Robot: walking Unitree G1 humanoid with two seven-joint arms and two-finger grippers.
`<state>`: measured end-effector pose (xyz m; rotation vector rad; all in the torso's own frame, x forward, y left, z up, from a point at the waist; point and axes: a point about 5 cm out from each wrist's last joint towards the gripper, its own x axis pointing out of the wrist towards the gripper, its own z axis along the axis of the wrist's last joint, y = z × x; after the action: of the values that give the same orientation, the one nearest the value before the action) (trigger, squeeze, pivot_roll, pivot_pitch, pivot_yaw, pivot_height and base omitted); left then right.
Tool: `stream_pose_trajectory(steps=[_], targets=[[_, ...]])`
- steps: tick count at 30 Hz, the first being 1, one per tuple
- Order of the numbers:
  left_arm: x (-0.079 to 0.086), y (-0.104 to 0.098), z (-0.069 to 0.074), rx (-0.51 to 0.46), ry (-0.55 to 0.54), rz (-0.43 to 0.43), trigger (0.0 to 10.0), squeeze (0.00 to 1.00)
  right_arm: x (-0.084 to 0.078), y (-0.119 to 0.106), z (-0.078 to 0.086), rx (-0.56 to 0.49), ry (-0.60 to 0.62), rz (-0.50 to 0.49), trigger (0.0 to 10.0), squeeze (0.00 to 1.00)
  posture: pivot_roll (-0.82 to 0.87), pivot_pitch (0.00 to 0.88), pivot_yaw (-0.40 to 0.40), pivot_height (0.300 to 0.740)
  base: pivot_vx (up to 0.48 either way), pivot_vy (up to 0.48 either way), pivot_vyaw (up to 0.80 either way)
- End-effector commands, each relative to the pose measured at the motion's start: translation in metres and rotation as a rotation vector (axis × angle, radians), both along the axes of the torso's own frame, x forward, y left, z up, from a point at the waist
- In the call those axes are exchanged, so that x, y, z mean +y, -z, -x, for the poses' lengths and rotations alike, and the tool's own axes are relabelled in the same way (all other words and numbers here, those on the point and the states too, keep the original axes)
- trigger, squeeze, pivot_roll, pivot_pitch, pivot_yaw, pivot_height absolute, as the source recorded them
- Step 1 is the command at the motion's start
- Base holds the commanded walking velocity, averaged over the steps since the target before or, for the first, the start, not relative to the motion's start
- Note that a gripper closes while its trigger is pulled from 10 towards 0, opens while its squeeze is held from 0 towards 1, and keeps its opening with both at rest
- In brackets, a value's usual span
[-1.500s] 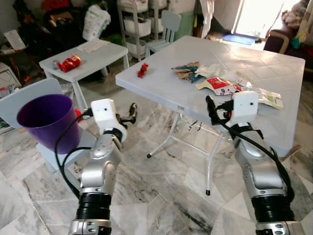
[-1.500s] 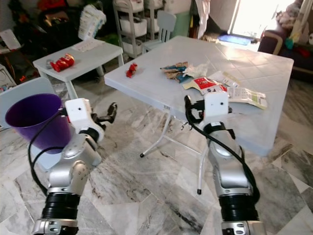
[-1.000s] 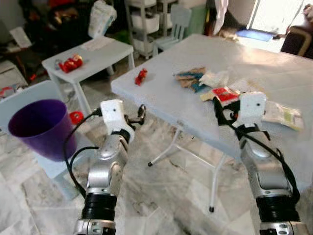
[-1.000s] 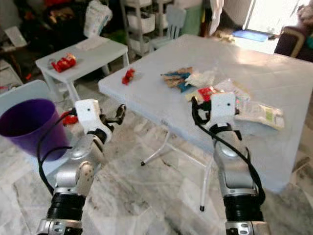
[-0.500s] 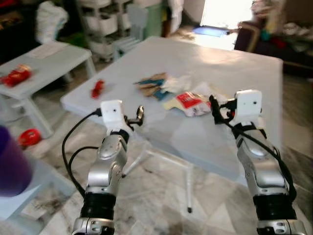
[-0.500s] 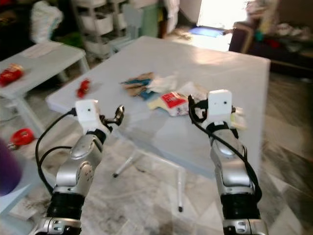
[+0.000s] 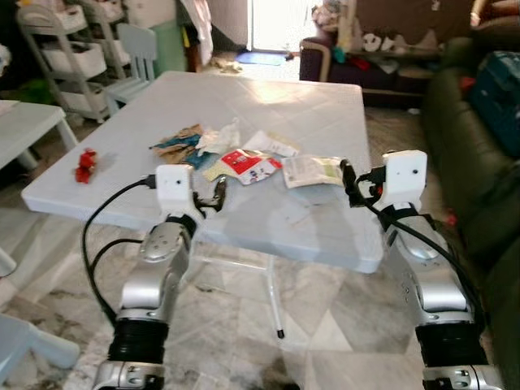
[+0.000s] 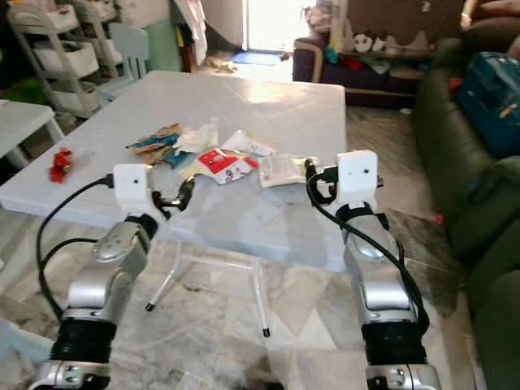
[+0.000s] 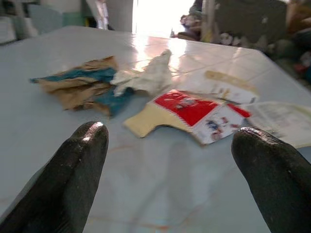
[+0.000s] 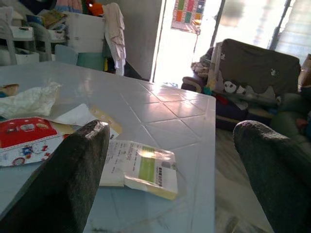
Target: Picking trash to rubbish bin
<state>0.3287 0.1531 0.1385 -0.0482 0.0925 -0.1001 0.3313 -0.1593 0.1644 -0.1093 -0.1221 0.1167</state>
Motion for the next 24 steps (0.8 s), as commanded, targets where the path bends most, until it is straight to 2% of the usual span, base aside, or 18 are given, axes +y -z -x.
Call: stream_pose_trajectory(steps=[1,5,9,12,15,24], targets=[[0.004,0.000,0.002,-0.010,-0.008,-0.025,10.0,0.00,0.001,0.006,0.001,0.038,-0.014,0.002,10.0,0.00,0.02,0.000,-0.022,0.740,0.000,0.000,0.00],[0.003,0.006,0.010,0.016,-0.010,-0.007,10.0,0.00,0.002,0.012,0.005,0.061,-0.039,0.000,10.0,0.00,0.02,0.000,-0.024,0.740,0.000,0.000,0.00],[-0.008,0.013,0.025,0.011,0.008,0.020,10.0,0.00,0.002,0.017,0.014,0.087,-0.088,-0.007,10.0,0.00,0.01,0.000,-0.032,0.740,0.000,0.000,0.00],[-0.014,0.017,0.035,0.011,-0.024,0.083,10.0,0.00,-0.001,0.018,0.019,0.096,-0.112,0.006,10.0,0.00,0.00,0.000,-0.035,0.740,0.337,0.000,0.00],[-0.009,0.016,0.034,0.017,-0.098,0.132,10.0,0.00,-0.009,0.014,0.014,0.090,-0.095,0.017,10.0,0.00,0.01,0.000,-0.038,0.740,0.421,0.000,0.00],[-0.002,0.013,0.029,0.025,-0.137,0.133,10.0,0.00,-0.007,0.012,0.013,0.089,-0.110,0.015,10.0,0.00,0.01,0.000,-0.026,0.740,0.315,0.000,0.00]])
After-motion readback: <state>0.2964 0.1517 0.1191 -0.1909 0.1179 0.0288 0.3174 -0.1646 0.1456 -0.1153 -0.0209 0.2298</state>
